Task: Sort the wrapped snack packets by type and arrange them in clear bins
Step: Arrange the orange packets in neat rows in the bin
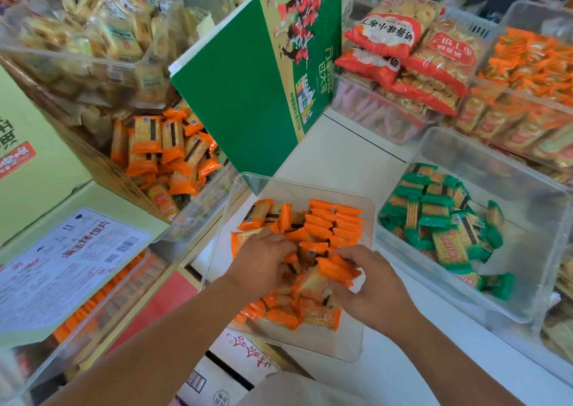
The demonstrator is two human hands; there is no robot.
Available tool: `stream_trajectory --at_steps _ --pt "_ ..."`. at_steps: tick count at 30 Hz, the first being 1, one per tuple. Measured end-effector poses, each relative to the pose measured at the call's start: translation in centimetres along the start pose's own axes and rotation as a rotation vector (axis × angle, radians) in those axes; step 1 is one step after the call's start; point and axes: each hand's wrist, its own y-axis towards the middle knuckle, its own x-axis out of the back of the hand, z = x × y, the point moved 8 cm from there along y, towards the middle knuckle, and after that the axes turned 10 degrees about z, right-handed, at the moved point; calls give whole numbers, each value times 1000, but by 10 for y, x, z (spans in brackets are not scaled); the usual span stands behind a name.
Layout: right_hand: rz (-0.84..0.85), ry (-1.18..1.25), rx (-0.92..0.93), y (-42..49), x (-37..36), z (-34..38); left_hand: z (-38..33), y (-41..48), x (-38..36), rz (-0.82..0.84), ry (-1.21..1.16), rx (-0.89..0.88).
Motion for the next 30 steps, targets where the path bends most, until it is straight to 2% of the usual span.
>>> stream_trajectory --at_steps 3,6,10,13,15,17,19,21,23,26,30 --pt "-6 -33 -32 11 -2 3 4 -9 11 -59 -14 -7" --pt "26 -135 22 20 -14 10 5 -25 25 -98 -36 -19" --pt "43 -344 87 39 -30 12 18 -39 35 -82 -28 130" --pt "123 -505 100 49 -46 2 11 -47 44 -270 -5 164" --pt "161 -565 126 49 -57 -5 -15 -51 44 -343 -87 61" --pt "128 -504 148 45 -53 -6 -42 -47 25 -205 -153 -62" --pt "-19 -435 171 36 -27 -2 -53 -35 -8 30 -136 -102" --pt "-173 -427 169 23 4 -2 -54 -23 -35 219 -66 -79" --pt "-197 -427 145 9 19 -5 -58 -10 -51 357 2 -25" --pt "-69 -459 163 -6 3 -9 -60 9 -68 447 51 111" --pt "14 -536 91 -11 -16 -22 -51 26 -84 416 -143 223"
